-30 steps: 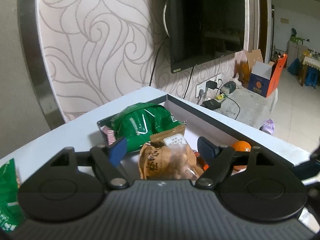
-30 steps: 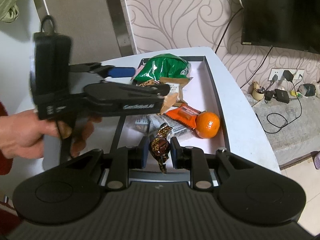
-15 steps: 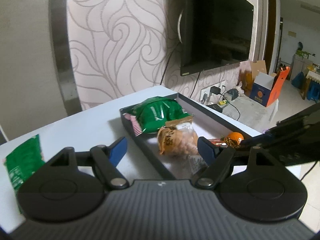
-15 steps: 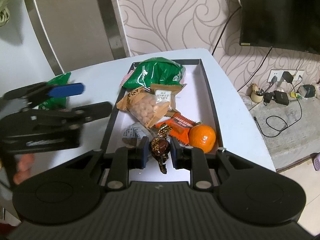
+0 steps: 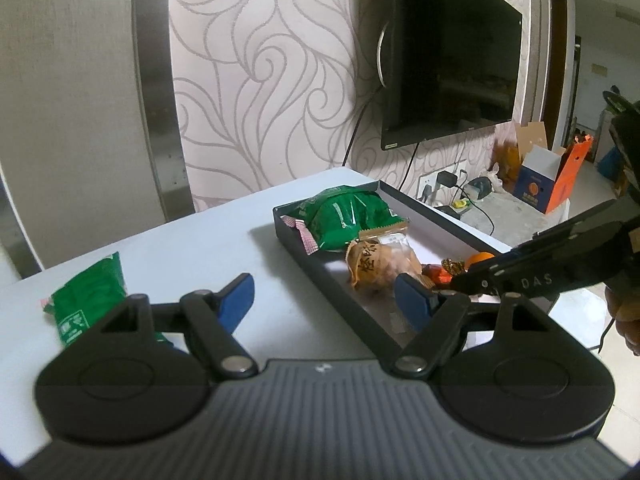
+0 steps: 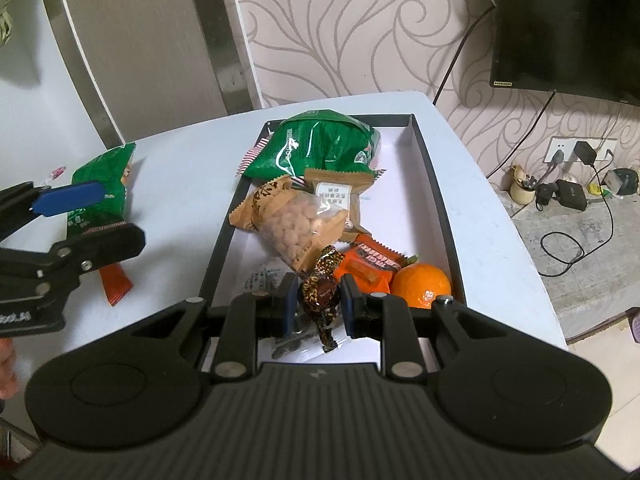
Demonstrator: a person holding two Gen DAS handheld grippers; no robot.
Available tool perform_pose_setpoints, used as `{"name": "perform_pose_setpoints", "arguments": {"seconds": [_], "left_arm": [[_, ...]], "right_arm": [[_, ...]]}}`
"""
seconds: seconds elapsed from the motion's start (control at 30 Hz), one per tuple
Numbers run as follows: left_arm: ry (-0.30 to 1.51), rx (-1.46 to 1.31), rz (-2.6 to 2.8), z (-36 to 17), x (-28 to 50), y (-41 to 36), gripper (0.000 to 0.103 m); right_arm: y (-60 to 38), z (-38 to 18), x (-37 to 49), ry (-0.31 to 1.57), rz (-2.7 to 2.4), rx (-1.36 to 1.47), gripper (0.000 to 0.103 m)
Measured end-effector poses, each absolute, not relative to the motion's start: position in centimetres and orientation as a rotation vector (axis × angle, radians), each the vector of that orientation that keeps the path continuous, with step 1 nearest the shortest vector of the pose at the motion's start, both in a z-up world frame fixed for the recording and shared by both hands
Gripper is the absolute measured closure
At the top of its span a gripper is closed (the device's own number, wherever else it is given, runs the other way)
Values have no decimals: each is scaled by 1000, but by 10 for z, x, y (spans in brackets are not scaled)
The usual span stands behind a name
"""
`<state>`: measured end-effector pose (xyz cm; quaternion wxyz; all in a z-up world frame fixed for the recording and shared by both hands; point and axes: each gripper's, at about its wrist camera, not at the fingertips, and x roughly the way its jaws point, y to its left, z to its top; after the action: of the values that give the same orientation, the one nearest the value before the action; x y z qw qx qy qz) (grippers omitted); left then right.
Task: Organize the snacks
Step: 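Lower the brown candy into the box and open the right gripper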
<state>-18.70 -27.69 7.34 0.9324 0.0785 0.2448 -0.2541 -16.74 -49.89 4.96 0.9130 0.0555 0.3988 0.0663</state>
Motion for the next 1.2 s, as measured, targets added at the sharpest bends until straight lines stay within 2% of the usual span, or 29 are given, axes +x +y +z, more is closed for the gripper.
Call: {"name": "perform_pose_setpoints", "arguments": {"seconds": [0.57, 1.2], "left_arm": [[545, 209, -595, 60, -235, -275, 24], [550, 189, -527, 64, -238, -258, 24]], "right_arm": [[-514, 38, -157, 831, 94, 132, 77], [-494, 40, -158, 829, 150, 88, 77]]}}
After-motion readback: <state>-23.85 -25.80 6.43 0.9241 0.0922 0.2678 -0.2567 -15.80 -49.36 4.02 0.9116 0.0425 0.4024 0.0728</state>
